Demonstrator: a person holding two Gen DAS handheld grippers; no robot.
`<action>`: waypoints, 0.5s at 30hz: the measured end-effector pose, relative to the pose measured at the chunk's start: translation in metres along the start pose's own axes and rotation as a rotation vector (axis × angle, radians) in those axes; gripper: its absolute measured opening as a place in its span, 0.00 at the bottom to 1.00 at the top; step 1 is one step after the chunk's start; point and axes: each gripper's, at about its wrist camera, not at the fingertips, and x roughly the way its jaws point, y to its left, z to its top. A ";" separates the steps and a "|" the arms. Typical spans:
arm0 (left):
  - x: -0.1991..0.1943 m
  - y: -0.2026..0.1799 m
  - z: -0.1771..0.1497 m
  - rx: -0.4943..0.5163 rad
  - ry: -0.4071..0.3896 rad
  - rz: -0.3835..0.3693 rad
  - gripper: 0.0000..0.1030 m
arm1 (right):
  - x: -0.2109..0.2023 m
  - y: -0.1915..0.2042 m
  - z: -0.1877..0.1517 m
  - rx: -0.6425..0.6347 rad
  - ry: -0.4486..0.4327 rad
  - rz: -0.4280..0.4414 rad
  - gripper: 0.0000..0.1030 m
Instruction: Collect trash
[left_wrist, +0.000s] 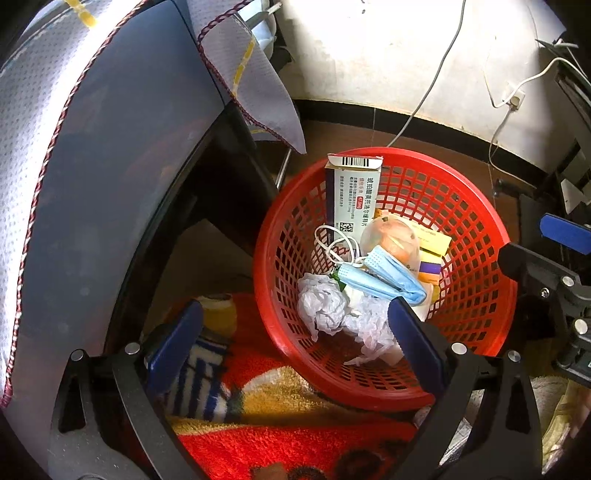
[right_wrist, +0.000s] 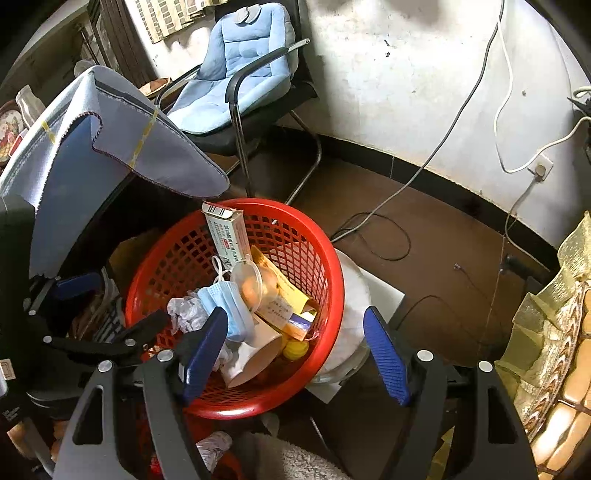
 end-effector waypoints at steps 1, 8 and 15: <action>0.000 0.000 0.000 0.001 -0.001 0.000 0.93 | 0.000 0.000 0.000 -0.001 0.001 -0.001 0.73; -0.001 -0.001 0.000 0.008 -0.005 0.003 0.93 | 0.002 -0.001 0.001 0.000 0.003 -0.004 0.74; -0.001 -0.001 0.000 0.009 -0.004 0.003 0.93 | 0.003 0.001 0.002 -0.012 0.001 -0.013 0.74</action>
